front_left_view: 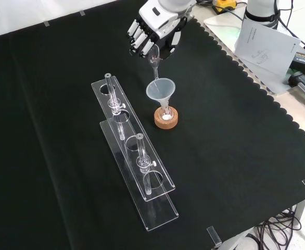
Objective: Pour all the NaCl from the weighing funnel into the round-bottom flask.
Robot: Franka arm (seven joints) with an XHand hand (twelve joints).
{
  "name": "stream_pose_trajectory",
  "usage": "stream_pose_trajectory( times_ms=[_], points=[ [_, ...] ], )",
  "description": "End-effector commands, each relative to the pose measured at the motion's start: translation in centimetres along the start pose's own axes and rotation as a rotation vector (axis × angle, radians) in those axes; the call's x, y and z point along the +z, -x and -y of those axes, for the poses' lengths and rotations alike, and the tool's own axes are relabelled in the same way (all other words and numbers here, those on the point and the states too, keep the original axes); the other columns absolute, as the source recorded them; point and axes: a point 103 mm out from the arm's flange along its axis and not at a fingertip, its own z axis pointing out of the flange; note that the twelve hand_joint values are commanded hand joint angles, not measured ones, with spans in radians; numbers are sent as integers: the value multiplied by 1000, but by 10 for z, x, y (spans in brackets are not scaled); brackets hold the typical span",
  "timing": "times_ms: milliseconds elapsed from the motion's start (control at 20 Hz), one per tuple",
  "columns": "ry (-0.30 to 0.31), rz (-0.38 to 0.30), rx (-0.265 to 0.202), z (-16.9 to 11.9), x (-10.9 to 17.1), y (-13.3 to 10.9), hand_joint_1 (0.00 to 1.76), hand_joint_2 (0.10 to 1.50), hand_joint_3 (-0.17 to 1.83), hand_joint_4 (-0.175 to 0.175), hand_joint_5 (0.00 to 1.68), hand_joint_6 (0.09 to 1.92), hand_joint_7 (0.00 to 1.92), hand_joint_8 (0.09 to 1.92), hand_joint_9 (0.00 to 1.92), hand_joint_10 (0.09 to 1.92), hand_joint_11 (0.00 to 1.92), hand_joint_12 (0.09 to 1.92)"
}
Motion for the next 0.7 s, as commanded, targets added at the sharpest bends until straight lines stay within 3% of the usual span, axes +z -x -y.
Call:
stream_pose_trajectory(
  times_ms=[50, 450, 700],
  points=[
    [49, -144, 30, 4, 9, 8, 1123, 678, 584, 175, 1314, 569, 734, 605, 1132, 174, 982, 918],
    [86, -338, 61, 4, 21, 18, 1123, 679, 583, 175, 1314, 569, 735, 605, 1135, 172, 982, 915],
    [98, -419, 84, 5, 28, 23, 1123, 679, 583, 175, 1314, 569, 737, 605, 1136, 170, 984, 914]
  ],
)
